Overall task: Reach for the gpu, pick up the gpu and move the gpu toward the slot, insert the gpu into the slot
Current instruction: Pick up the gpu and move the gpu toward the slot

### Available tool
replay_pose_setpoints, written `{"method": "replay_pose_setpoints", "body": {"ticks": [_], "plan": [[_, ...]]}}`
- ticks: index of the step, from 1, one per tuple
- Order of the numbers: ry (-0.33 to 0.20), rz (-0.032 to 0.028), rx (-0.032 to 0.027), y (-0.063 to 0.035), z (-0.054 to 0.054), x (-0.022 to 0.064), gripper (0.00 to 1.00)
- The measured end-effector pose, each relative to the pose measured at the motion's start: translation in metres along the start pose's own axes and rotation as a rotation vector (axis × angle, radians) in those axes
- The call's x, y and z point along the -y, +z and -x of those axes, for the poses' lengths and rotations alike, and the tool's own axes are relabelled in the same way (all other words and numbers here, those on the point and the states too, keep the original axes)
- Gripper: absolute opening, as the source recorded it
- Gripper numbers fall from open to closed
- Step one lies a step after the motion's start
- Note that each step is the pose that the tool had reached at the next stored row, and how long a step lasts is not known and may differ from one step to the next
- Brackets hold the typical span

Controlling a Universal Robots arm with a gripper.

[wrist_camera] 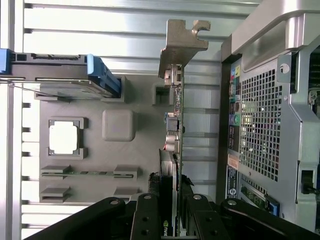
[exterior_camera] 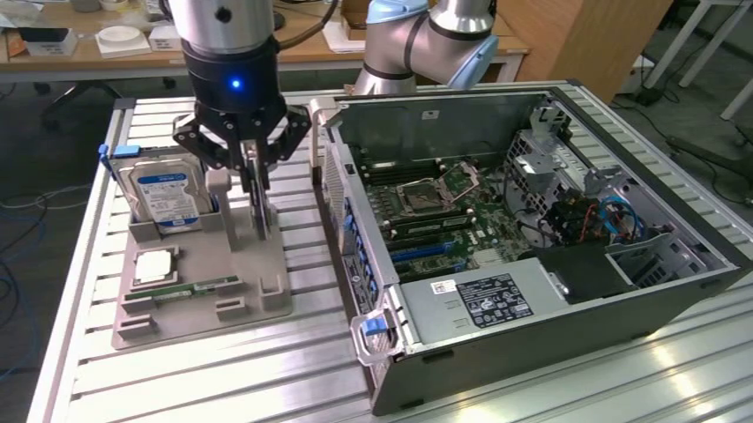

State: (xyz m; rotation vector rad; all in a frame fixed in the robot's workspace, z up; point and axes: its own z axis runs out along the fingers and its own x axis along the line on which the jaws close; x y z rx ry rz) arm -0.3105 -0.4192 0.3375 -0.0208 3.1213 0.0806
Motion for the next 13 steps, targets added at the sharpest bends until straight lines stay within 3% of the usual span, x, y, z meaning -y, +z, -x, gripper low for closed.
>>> {"method": "replay_pose_setpoints", "body": {"ticks": [13], "plan": [[0.000,0.0012,0.0000,-0.0068,0.0001,-0.0003,0.26]]}}
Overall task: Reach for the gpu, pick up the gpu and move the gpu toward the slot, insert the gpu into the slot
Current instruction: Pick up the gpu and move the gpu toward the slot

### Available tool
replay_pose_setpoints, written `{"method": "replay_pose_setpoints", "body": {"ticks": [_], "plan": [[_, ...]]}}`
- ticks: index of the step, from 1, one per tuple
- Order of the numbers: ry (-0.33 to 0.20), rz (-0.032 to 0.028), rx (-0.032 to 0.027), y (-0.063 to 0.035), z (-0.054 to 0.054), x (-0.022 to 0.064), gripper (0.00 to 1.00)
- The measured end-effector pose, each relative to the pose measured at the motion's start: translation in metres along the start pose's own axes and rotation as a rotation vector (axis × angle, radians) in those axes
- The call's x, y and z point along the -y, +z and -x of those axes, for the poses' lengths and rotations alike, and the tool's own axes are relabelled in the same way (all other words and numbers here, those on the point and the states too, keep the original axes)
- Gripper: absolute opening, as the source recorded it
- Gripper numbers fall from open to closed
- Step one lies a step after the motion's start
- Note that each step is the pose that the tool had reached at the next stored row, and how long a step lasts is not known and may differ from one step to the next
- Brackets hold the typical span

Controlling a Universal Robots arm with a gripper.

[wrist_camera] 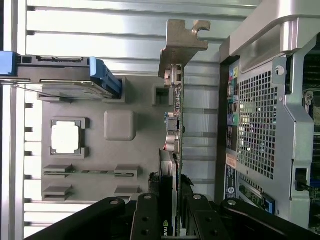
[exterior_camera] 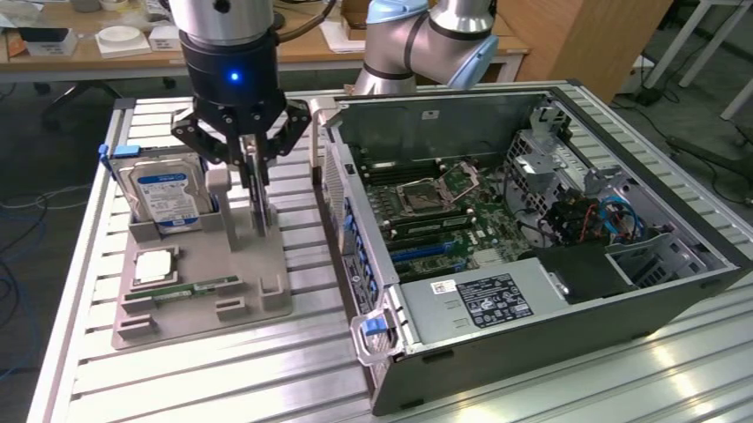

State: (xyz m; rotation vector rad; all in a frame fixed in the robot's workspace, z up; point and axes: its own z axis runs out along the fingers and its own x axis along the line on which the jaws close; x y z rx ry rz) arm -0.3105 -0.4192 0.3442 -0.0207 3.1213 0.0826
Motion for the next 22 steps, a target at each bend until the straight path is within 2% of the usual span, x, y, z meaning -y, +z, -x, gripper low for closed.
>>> {"method": "replay_pose_setpoints", "body": {"ticks": [22], "plan": [[0.000,0.0024,0.0001,-0.0127,0.000,-0.0007,0.26]]}}
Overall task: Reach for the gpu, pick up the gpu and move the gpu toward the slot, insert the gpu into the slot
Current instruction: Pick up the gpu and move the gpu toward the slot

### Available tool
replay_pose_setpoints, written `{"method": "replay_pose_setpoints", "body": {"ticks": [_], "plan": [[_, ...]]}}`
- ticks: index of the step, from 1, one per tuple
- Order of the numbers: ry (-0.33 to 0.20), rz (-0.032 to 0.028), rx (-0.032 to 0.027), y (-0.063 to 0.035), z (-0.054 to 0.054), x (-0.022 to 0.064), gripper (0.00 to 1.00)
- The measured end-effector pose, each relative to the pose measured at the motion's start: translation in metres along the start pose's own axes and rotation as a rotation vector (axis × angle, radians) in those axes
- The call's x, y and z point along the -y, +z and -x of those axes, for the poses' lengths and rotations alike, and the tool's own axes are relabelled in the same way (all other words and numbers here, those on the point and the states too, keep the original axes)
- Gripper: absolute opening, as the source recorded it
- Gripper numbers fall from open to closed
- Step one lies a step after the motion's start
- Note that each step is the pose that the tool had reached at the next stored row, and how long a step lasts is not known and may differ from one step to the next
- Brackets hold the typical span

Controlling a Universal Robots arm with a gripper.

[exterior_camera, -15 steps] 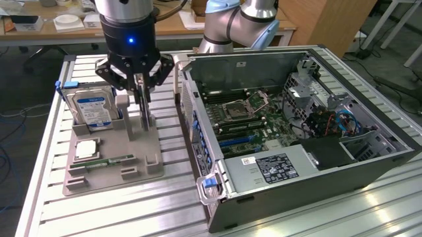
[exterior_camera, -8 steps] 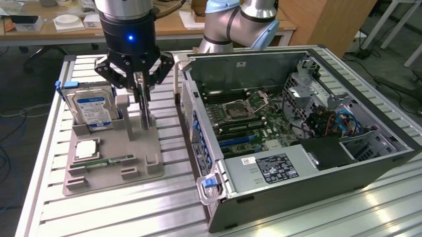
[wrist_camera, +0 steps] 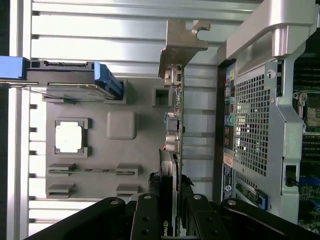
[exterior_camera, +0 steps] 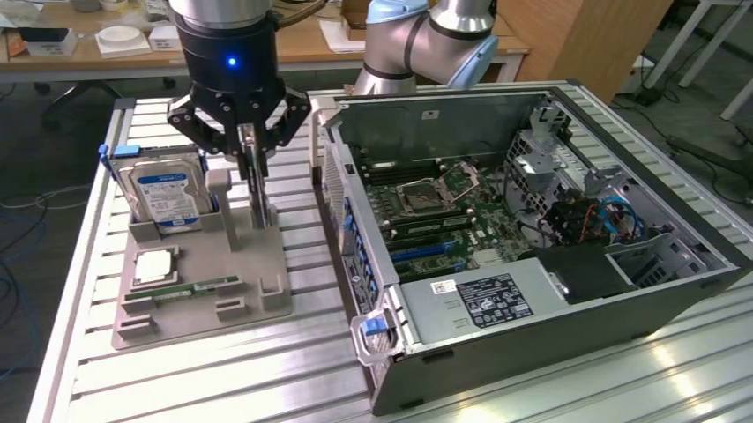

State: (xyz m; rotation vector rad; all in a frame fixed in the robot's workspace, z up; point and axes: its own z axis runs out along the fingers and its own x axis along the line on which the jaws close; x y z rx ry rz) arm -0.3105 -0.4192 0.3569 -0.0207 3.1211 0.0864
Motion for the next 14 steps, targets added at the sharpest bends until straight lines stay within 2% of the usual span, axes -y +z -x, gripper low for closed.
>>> {"method": "replay_pose_setpoints", "body": {"ticks": [14], "plan": [[0.000,0.0007,-0.0001,-0.0083,0.0002,-0.0005,0.26]]}}
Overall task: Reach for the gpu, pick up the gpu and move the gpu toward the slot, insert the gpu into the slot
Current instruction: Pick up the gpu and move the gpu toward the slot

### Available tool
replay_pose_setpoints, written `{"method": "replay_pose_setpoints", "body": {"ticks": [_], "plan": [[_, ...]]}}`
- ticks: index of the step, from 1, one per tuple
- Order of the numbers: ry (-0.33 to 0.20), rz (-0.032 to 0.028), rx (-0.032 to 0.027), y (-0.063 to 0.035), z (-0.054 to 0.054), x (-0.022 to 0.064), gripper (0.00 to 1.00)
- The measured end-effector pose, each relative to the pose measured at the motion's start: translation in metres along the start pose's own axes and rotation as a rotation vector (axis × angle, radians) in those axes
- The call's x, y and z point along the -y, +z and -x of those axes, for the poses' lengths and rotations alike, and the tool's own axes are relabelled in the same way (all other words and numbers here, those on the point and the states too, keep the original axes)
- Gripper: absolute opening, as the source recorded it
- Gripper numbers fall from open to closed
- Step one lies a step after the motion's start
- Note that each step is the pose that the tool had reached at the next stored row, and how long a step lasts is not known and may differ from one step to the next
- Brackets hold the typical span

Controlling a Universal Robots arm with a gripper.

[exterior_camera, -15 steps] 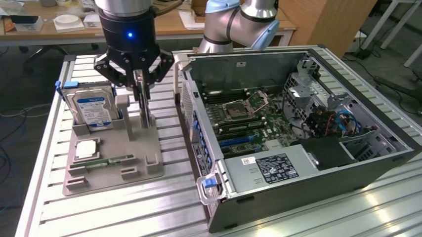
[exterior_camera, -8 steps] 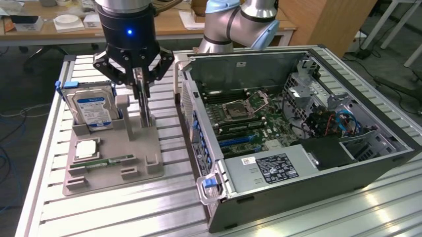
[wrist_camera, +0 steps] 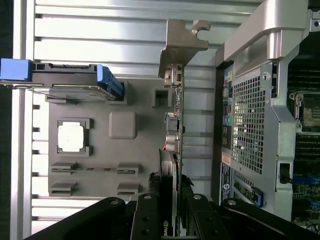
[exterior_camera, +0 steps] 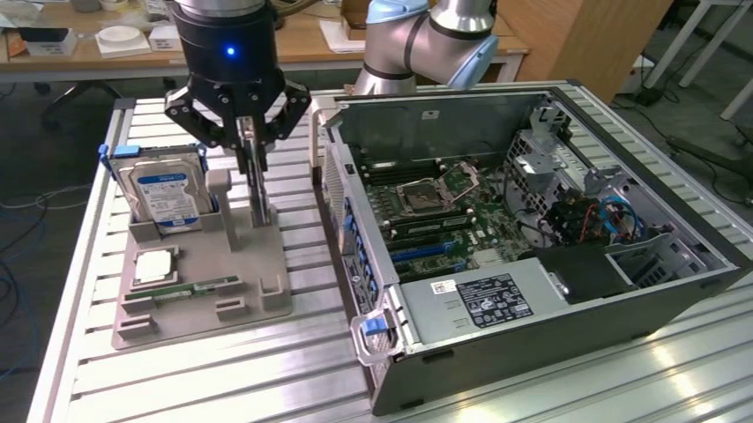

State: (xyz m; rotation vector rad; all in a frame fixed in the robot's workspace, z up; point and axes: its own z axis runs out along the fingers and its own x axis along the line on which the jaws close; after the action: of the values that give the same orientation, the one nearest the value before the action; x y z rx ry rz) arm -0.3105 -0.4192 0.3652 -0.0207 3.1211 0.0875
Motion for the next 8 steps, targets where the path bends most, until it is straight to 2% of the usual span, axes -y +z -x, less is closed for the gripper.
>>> {"method": "replay_pose_setpoints", "body": {"ticks": [8], "plan": [[0.000,0.0002,0.0001,-0.0046,0.0001,-0.0003,0.26]]}}
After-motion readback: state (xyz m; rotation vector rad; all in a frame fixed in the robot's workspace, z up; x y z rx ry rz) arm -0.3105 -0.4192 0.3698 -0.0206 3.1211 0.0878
